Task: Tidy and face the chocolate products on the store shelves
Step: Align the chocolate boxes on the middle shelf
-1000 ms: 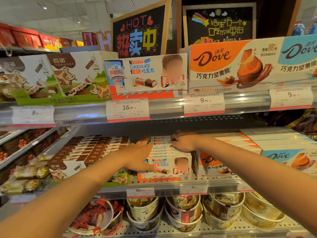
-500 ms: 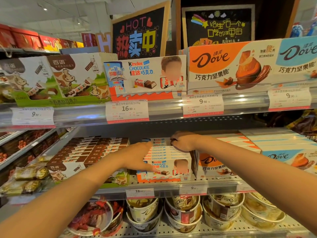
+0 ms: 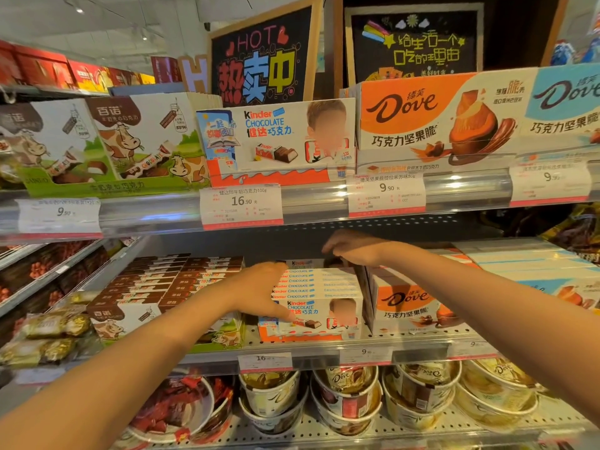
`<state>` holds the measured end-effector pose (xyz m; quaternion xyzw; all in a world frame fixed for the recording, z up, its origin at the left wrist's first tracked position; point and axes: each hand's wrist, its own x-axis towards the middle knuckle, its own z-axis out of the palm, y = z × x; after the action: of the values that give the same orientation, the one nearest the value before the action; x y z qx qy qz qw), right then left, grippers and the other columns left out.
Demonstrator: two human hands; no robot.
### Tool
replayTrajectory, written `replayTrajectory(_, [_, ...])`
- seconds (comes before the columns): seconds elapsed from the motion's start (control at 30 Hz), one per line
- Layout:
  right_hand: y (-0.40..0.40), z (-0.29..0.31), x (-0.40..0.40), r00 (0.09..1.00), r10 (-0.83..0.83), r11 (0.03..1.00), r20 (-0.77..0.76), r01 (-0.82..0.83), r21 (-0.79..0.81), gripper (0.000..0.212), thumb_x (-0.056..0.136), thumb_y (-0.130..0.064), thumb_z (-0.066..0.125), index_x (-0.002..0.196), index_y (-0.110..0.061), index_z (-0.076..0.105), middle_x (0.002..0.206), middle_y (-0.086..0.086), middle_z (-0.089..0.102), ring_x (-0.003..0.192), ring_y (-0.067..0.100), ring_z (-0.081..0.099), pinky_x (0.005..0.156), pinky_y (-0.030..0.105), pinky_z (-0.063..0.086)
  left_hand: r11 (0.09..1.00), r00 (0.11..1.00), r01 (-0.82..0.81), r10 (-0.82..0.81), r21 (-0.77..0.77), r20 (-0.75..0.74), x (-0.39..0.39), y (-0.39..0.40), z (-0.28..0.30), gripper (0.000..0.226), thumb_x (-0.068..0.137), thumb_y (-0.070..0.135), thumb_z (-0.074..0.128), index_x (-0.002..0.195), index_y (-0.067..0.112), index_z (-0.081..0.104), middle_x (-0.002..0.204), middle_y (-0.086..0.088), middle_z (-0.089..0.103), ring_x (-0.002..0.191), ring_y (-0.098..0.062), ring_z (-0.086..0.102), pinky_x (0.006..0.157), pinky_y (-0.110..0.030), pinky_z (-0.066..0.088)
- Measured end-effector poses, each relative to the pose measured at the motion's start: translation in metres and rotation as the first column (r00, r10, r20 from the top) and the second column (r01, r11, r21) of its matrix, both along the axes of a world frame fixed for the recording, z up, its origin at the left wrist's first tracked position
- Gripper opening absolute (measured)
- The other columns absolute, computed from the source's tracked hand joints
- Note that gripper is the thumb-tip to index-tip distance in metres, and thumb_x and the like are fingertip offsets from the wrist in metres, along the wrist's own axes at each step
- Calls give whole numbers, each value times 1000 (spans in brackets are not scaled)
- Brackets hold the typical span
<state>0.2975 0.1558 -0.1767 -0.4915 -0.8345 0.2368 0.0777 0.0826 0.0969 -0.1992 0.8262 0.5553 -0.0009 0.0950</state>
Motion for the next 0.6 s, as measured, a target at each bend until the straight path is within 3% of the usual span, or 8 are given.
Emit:
replayTrajectory(0.1, [0,-4,-3,993,-23,1000,115,20,22,41,101,-20,32,142,-18,36,146,4,37,132,22,36,103,29,29,1000,1000,0,0,4,-6,0,-1,0,67,69,58,71,120,26,43,114,7,53,100,-9,51,85,-28,49])
replayTrajectory(0.27, [3,-14,-11,989,15,1000,144,-17,12,26,99,-22,36,112,-17,57,113,5,58,95,15,52,79,23,38,999,1000,-10,11,50,-11,2,-4,1,69,68,60,71,121,26,42,108,9,46,98,-7,45,79,-23,44])
replayTrajectory(0.37, [3,-18,-13,978,14,995,207,-35,97,37,100,-30,34,134,-20,45,137,3,48,121,24,46,100,32,34,997,1000,-6,7,72,-14,1,-4,2,67,67,59,72,119,27,42,107,7,42,98,-8,41,79,-23,42])
replayTrajectory(0.43, [3,-21,-16,983,21,994,184,-41,105,36,100,-31,33,133,-21,45,137,3,47,125,26,44,104,34,32,998,1000,-8,9,64,-15,1,-4,2,68,67,59,72,119,28,41,108,7,41,98,-8,42,79,-23,42])
replayTrajectory(0.53, [1,-19,-20,994,14,995,108,-24,94,26,100,-30,35,113,-21,55,121,4,57,108,22,52,100,33,39,998,999,-16,18,56,-32,2,-4,2,73,67,61,72,123,26,40,116,5,42,109,-13,43,85,-27,45])
replayTrajectory(0.6, [-4,-12,-19,993,14,999,114,-18,35,32,101,-32,33,118,-15,55,126,6,55,112,23,50,100,30,36,999,998,-31,33,45,-55,2,-4,1,82,67,61,71,131,25,36,138,-1,35,128,-22,35,100,-38,41])
